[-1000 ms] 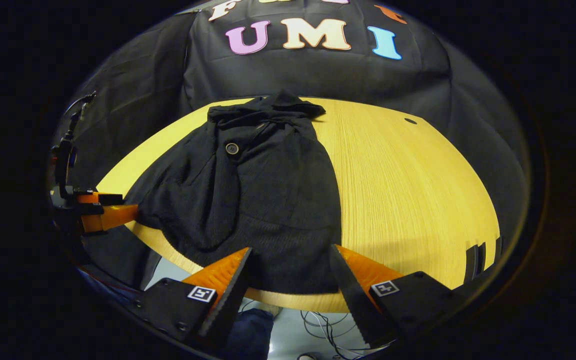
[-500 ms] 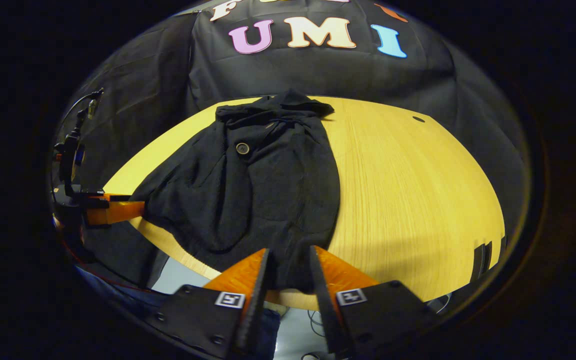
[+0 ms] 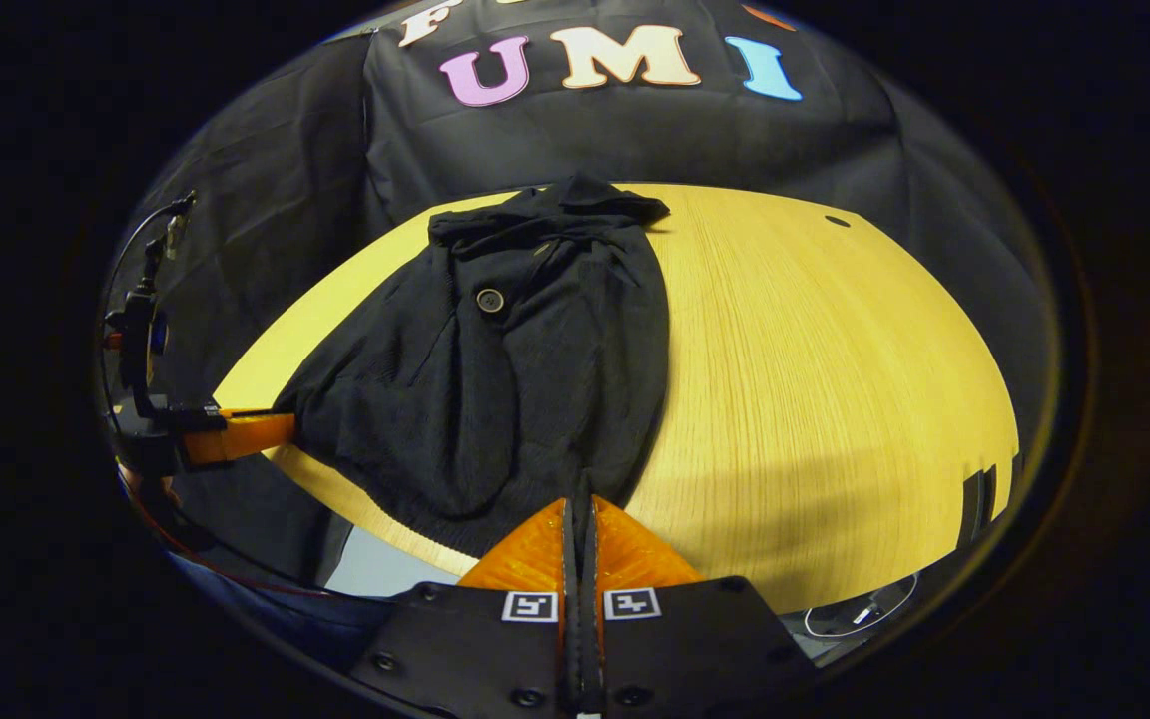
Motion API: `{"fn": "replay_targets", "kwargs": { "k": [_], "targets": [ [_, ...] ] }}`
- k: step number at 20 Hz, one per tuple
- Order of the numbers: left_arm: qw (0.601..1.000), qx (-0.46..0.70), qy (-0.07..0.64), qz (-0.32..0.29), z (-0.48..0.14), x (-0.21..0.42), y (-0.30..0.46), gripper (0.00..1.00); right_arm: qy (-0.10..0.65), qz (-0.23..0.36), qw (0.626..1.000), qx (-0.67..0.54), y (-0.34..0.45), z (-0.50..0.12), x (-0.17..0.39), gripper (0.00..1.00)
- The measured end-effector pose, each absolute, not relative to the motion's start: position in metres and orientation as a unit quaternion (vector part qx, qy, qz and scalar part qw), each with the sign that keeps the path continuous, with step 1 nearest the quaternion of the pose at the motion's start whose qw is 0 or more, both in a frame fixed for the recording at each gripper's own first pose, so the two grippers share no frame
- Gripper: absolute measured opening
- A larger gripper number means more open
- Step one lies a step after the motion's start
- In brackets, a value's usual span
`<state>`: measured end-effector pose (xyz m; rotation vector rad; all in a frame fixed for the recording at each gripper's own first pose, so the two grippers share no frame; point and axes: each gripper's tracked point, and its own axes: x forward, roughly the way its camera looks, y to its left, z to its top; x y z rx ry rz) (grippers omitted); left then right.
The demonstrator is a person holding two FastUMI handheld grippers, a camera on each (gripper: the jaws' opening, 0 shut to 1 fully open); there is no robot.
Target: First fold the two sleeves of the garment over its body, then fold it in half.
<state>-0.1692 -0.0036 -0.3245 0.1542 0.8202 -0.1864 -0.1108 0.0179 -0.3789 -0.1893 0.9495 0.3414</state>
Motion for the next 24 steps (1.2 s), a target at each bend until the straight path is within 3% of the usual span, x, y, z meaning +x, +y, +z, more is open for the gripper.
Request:
{"fn": "replay_targets", "kwargs": {
  "k": [4,11,24],
  "targets": [
    [0.907,0.063,0.406,-0.09,-0.313,-0.163,-0.006,0.0,0.449,0.174,0.874,-0.072,0.026,-0.364,-0.105,0.03],
    [0.923,0.065,0.36,-0.116,-0.264,-0.118,-0.03,0.0,0.411,0.196,0.889,-0.041,0.051,-0.328,-0.067,0.02],
    [0.963,0.035,0.24,-0.115,-0.189,0.008,-0.082,0.0,0.291,0.248,0.922,-0.058,0.095,-0.231,0.073,0.02]
  ]
}}
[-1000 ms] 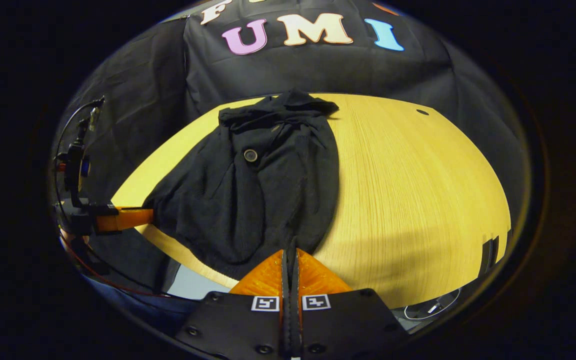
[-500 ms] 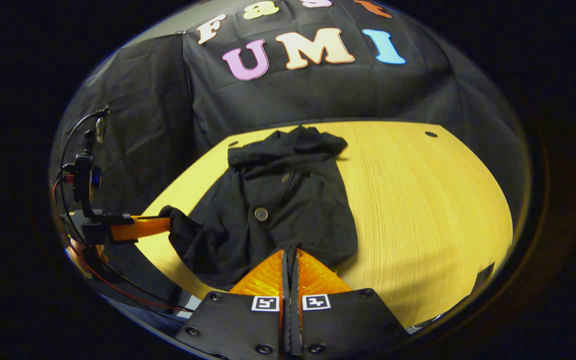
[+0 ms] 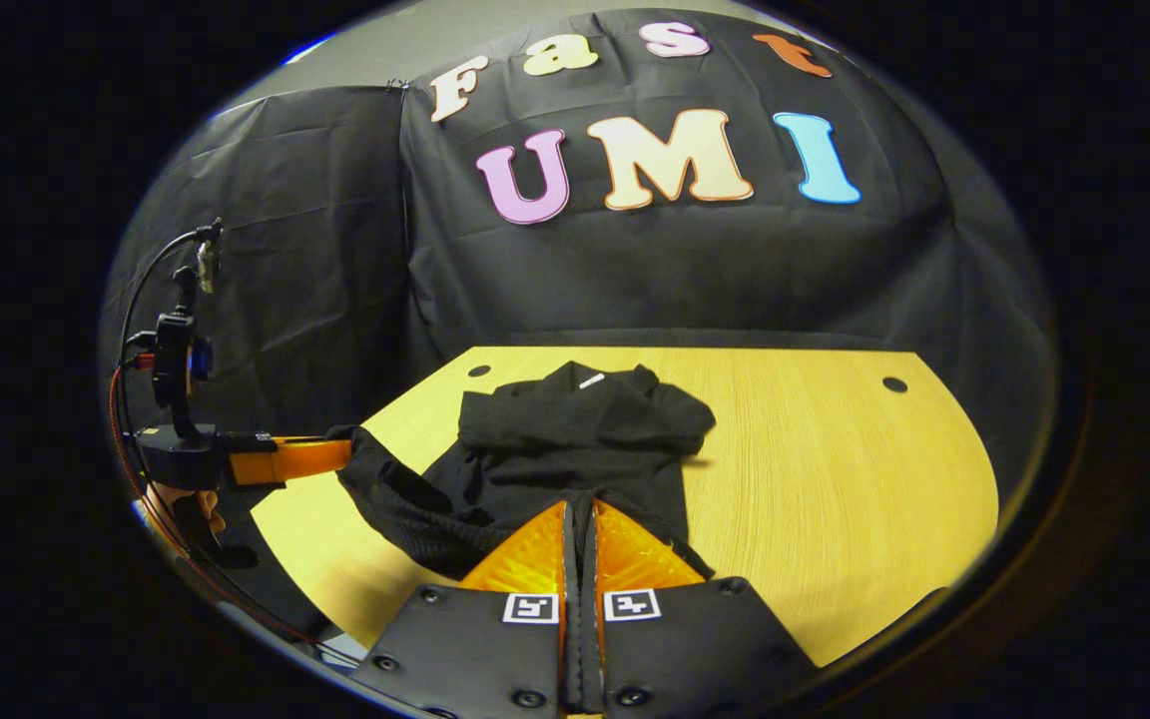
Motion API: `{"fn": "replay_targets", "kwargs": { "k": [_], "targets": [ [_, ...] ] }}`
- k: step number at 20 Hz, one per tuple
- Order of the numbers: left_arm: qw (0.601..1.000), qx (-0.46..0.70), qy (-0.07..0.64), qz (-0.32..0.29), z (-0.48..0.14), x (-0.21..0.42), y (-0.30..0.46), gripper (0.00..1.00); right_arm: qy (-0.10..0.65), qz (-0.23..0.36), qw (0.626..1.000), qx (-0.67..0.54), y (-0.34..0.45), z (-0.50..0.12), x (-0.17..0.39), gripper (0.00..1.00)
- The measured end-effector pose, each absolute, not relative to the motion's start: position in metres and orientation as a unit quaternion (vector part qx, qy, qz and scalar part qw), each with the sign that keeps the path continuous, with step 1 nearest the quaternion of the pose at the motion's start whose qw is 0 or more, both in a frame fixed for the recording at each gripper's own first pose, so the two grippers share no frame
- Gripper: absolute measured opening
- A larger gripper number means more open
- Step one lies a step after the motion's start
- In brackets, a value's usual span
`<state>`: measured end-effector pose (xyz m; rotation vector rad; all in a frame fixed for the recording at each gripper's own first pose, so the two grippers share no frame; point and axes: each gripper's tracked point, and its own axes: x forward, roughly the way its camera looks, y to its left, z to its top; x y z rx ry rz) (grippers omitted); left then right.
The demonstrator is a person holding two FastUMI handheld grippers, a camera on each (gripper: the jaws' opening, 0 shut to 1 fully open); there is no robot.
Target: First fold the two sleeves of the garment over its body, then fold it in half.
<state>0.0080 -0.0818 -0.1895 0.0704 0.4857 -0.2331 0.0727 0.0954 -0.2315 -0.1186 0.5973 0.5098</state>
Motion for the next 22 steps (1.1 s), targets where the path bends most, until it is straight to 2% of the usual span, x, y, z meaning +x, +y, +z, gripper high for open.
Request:
{"fn": "replay_targets", "kwargs": {
  "k": [4,5,15,16,17,22],
  "targets": [
    [0.966,0.024,0.226,-0.124,-0.179,0.051,-0.092,0.0,0.282,0.241,0.926,-0.074,0.106,-0.224,0.109,0.02],
    [0.966,0.023,0.225,-0.126,-0.151,0.06,-0.078,0.0,0.281,0.236,0.927,-0.074,0.109,-0.223,0.119,0.02],
    [0.969,0.004,0.202,-0.14,-0.132,0.178,-0.085,0.0,0.254,0.184,0.946,-0.08,0.133,-0.2,0.232,0.04],
    [0.969,0.002,0.201,-0.14,-0.133,0.192,-0.087,0.0,0.255,0.182,0.946,-0.086,0.136,-0.203,0.243,0.06],
    [0.969,0.004,0.202,-0.14,-0.137,0.204,-0.088,0.0,0.256,0.179,0.945,-0.095,0.139,-0.207,0.252,0.0],
    [0.964,0.016,0.22,-0.149,-0.163,0.251,-0.095,0.0,0.267,0.166,0.943,-0.109,0.15,-0.231,0.298,0.02]
  ]
}}
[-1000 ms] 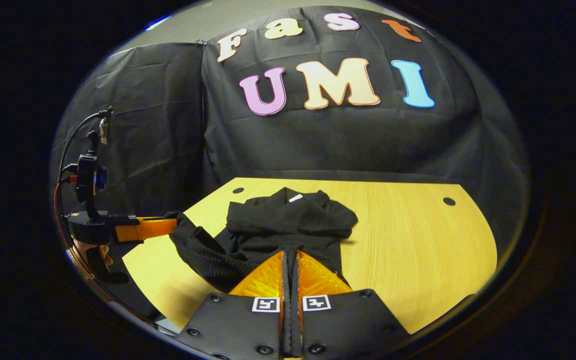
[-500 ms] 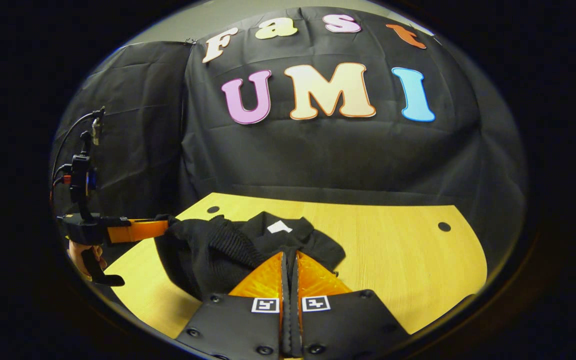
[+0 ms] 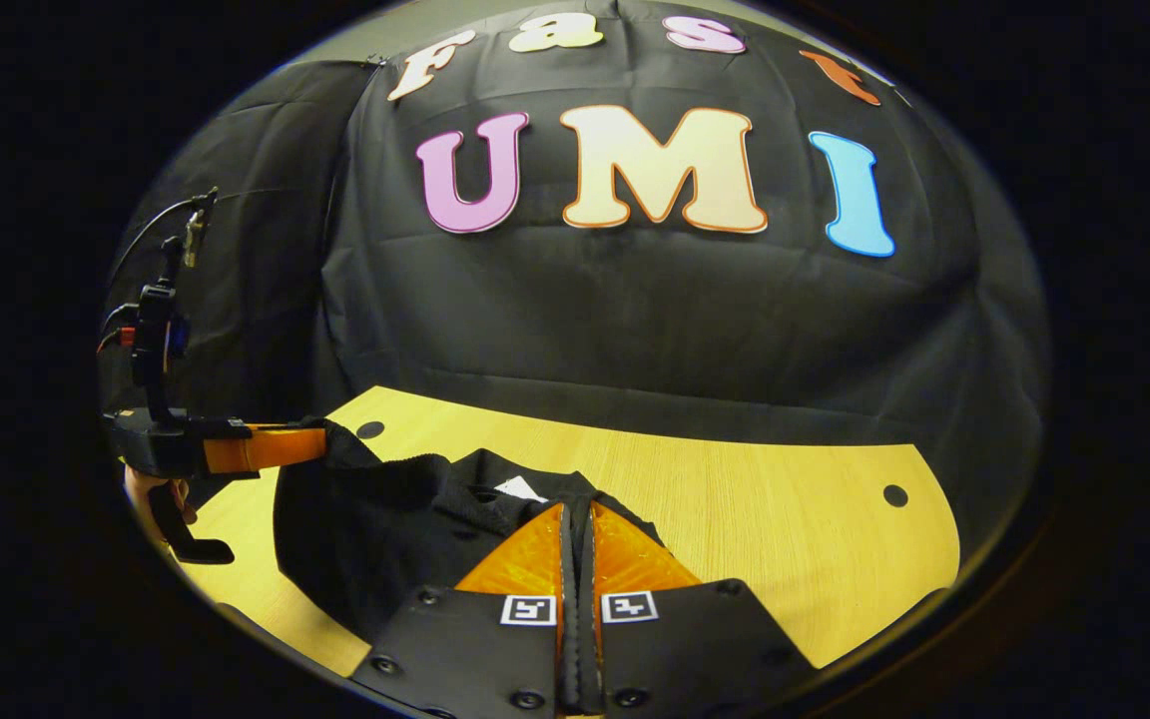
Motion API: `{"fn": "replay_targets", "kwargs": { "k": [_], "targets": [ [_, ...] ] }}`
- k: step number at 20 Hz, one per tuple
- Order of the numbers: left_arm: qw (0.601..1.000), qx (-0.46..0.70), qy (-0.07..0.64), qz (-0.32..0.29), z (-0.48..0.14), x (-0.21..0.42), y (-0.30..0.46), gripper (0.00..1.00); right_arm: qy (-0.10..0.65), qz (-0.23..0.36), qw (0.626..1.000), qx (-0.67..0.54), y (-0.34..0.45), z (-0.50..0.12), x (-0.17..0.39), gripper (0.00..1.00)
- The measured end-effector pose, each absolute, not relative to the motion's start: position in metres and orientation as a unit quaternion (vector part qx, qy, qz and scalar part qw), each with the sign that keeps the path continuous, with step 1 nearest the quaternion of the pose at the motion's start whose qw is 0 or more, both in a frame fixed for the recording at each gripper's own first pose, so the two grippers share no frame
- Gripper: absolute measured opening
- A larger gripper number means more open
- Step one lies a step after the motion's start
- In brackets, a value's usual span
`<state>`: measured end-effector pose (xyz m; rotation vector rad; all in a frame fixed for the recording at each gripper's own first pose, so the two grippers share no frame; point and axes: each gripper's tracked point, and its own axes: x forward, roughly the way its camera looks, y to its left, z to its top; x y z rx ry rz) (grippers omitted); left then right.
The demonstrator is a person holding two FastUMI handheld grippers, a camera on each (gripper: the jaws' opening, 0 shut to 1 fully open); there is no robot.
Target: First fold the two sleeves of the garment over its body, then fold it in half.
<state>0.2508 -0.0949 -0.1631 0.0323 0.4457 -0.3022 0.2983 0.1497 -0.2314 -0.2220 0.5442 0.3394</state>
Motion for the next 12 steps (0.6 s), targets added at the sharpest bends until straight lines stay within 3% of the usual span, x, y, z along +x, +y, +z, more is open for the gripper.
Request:
{"fn": "replay_targets", "kwargs": {
  "k": [12],
  "targets": [
    [0.951,0.046,0.267,-0.15,-0.227,0.28,-0.095,0.0,0.308,0.119,0.936,-0.12,0.136,-0.285,0.327,0.05]
  ]
}}
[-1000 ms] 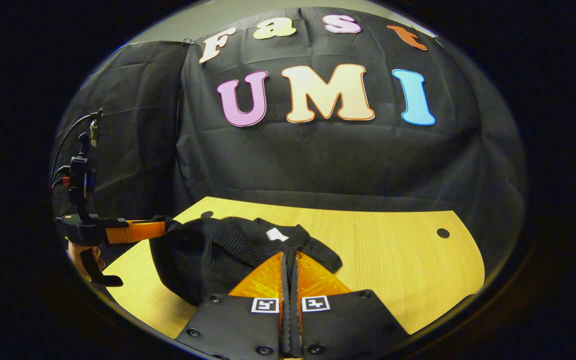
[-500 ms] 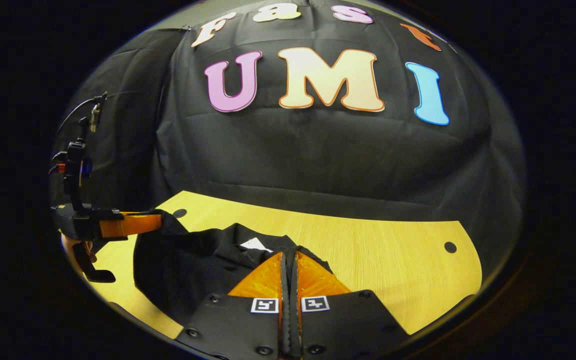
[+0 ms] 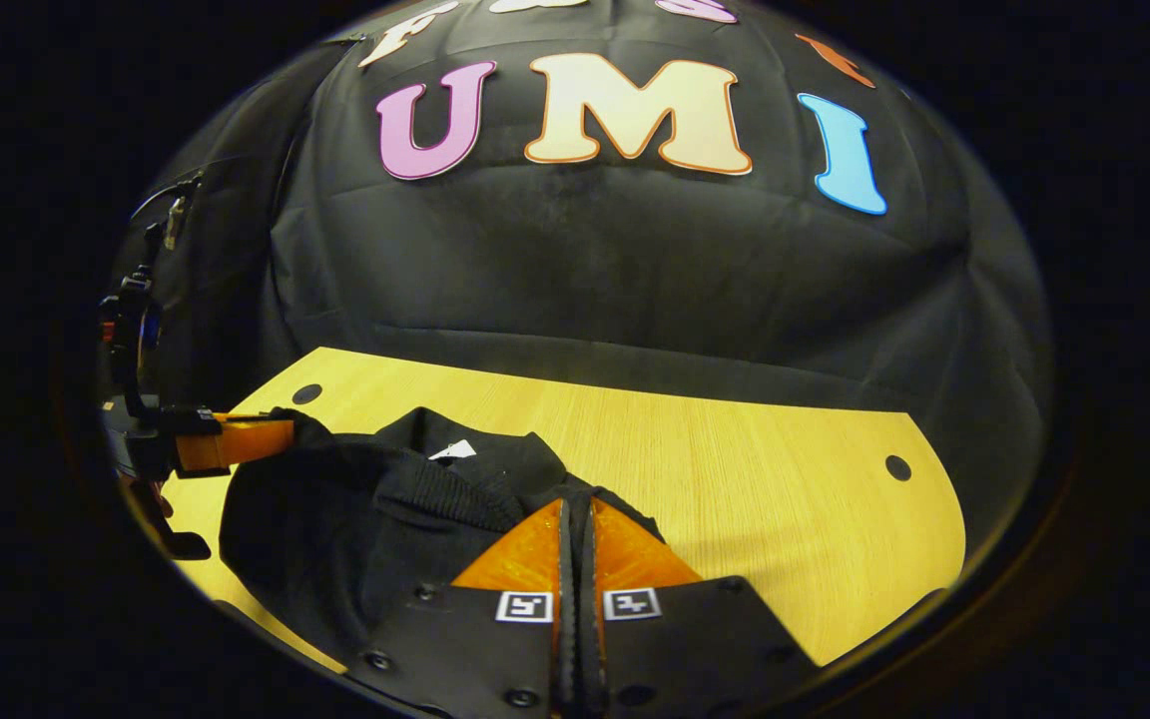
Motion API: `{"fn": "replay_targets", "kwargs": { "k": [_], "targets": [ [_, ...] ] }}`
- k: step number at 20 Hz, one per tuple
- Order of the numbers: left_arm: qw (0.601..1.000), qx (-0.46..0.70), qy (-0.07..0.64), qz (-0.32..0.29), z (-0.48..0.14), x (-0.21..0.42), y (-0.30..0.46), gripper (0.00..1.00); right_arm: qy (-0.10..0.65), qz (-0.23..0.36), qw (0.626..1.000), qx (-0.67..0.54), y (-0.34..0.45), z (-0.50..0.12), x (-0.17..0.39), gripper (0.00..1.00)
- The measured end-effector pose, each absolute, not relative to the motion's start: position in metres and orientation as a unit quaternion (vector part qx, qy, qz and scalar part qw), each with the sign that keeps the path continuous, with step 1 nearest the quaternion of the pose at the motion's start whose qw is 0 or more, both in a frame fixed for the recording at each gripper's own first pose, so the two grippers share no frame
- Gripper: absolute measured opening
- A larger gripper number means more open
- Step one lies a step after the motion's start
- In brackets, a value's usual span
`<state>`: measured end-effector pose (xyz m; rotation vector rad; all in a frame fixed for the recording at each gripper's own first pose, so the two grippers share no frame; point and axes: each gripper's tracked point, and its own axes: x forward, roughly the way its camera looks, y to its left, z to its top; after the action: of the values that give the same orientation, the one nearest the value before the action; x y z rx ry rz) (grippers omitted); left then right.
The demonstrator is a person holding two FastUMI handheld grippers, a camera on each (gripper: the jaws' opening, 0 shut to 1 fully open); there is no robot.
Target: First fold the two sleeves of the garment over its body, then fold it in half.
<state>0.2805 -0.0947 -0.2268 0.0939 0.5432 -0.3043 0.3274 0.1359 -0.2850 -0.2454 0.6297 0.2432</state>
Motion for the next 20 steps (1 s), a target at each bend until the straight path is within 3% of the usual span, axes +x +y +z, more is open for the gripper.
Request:
{"fn": "replay_targets", "kwargs": {
  "k": [2,4,5,6,7,9,10,11,20],
  "targets": [
    [0.951,0.047,0.265,-0.149,-0.226,0.28,-0.093,0.02,0.31,0.122,0.935,-0.121,0.137,-0.287,0.326,0.1],
    [0.954,0.043,0.254,-0.153,-0.219,0.282,-0.092,0.15,0.318,0.13,0.931,-0.121,0.143,-0.29,0.324,0.2],
    [0.956,0.041,0.247,-0.156,-0.215,0.282,-0.091,0.35,0.319,0.137,0.93,-0.122,0.145,-0.291,0.322,0.21],
    [0.958,0.04,0.24,-0.154,-0.21,0.283,-0.09,0.54,0.315,0.14,0.931,-0.123,0.146,-0.288,0.319,0.31],
    [0.962,0.044,0.229,-0.144,-0.205,0.283,-0.082,0.74,0.31,0.139,0.932,-0.126,0.147,-0.285,0.317,0.36],
    [0.968,0.051,0.212,-0.124,-0.195,0.284,-0.071,0.91,0.297,0.138,0.936,-0.13,0.148,-0.277,0.316,0.76],
    [0.97,0.051,0.206,-0.119,-0.19,0.284,-0.068,0.93,0.291,0.14,0.937,-0.131,0.148,-0.274,0.317,0.96],
    [0.972,0.053,0.2,-0.114,-0.183,0.281,-0.064,0.96,0.283,0.135,0.94,-0.133,0.147,-0.268,0.318,0.97],
    [0.983,0.077,0.125,-0.11,-0.094,0.23,-0.051,0.95,0.208,0.139,0.962,-0.113,0.132,-0.182,0.277,0.99]
  ]
}}
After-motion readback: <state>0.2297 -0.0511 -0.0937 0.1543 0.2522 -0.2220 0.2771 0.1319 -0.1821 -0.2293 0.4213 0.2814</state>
